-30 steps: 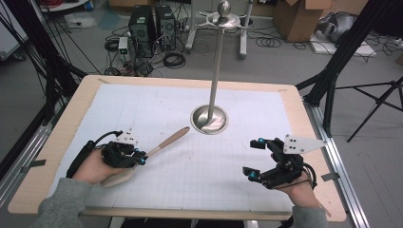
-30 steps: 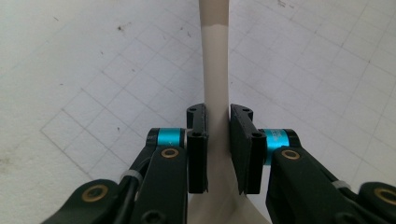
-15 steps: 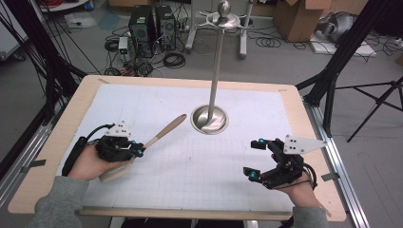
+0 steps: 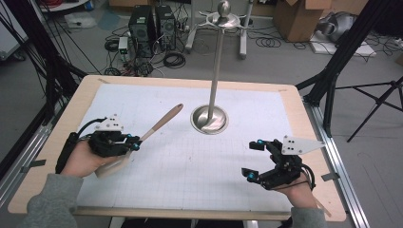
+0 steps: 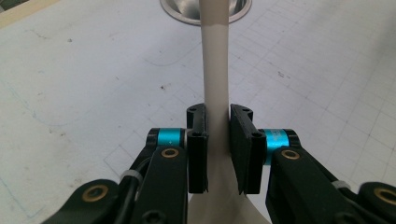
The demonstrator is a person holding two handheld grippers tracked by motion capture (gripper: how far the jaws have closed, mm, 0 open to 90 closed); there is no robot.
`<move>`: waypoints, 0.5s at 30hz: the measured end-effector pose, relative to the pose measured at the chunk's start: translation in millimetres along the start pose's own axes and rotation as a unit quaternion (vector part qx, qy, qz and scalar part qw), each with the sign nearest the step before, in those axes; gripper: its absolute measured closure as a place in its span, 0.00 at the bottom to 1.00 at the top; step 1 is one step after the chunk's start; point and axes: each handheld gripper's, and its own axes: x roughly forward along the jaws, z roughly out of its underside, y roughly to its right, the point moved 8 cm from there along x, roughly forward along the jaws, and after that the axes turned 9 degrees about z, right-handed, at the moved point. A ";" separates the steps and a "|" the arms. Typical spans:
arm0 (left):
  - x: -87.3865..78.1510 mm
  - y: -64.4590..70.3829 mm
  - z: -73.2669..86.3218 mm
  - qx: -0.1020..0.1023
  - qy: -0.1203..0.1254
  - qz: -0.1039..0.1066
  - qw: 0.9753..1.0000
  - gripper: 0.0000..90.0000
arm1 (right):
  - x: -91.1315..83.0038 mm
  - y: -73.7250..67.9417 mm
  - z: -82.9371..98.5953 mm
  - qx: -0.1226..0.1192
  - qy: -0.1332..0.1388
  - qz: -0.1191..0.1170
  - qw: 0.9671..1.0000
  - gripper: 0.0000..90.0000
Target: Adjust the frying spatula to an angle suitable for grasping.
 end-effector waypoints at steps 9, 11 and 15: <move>0.0 -4.3 -18.8 0.010 -0.004 0.007 1.000 0.86 | -1.1 0.9 -1.1 -0.001 0.003 0.000 1.000 0.08; -1.4 -5.3 -24.1 0.012 -0.002 0.011 1.000 0.86 | -1.9 0.9 -1.7 -0.002 0.004 0.000 1.000 0.08; -5.9 -3.5 -36.1 0.012 0.012 0.035 0.999 0.86 | -2.8 1.7 -1.6 0.001 0.005 0.001 1.000 0.08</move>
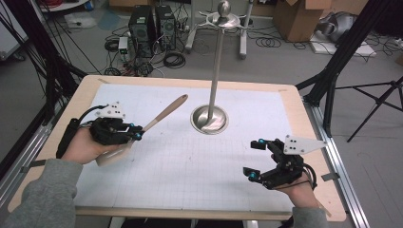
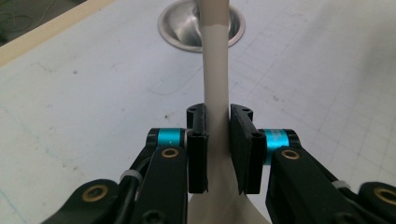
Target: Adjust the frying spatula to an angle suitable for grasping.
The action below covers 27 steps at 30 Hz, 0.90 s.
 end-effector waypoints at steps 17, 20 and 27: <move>-8.2 13.0 -37.8 0.027 0.004 0.027 0.999 0.86 | -1.7 2.8 -0.1 0.004 0.004 -0.002 1.000 0.08; -10.5 14.1 -48.1 0.031 0.008 0.027 0.999 0.86 | -2.9 4.9 0.4 0.006 0.006 -0.001 1.000 0.08; -18.3 13.1 -69.3 0.041 0.012 0.023 0.999 0.86 | -6.4 8.7 -0.1 0.010 0.013 0.001 1.000 0.08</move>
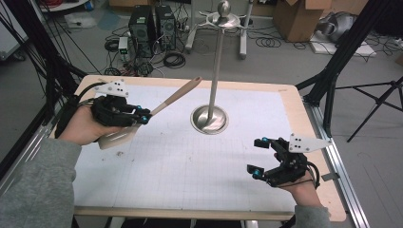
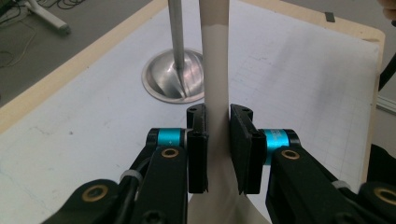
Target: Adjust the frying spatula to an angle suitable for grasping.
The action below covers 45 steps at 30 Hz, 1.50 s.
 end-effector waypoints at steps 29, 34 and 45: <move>-33.3 -14.1 -45.7 0.034 0.021 0.031 0.999 0.86 | -16.8 20.5 7.4 0.031 0.016 0.013 0.999 0.08; -40.7 -18.1 -52.4 0.035 0.025 0.027 0.999 0.86 | -21.2 21.5 6.3 0.033 0.021 0.015 0.999 0.08; -54.0 -22.5 -61.1 0.048 0.033 0.029 0.998 0.86 | -21.6 22.2 6.6 0.036 0.023 0.016 0.999 0.08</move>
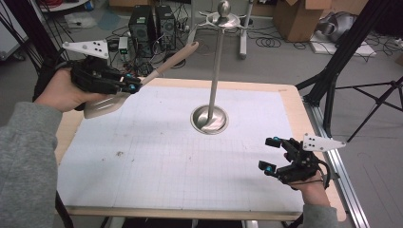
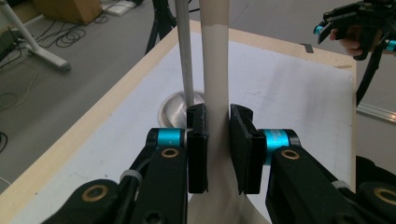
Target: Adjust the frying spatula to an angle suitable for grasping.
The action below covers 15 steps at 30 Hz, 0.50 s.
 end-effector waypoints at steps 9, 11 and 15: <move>-13.3 -5.9 -9.9 -0.003 0.006 -0.013 1.000 0.86 | 0.3 3.3 3.3 0.006 0.001 0.001 1.000 0.08; -14.4 -6.7 -12.8 -0.001 0.007 -0.013 1.000 0.86 | -0.4 3.9 2.7 0.006 0.004 0.001 1.000 0.08; -13.9 -9.5 -16.5 -0.003 0.011 -0.018 1.000 0.86 | -3.7 4.0 0.0 0.006 0.011 0.003 1.000 0.08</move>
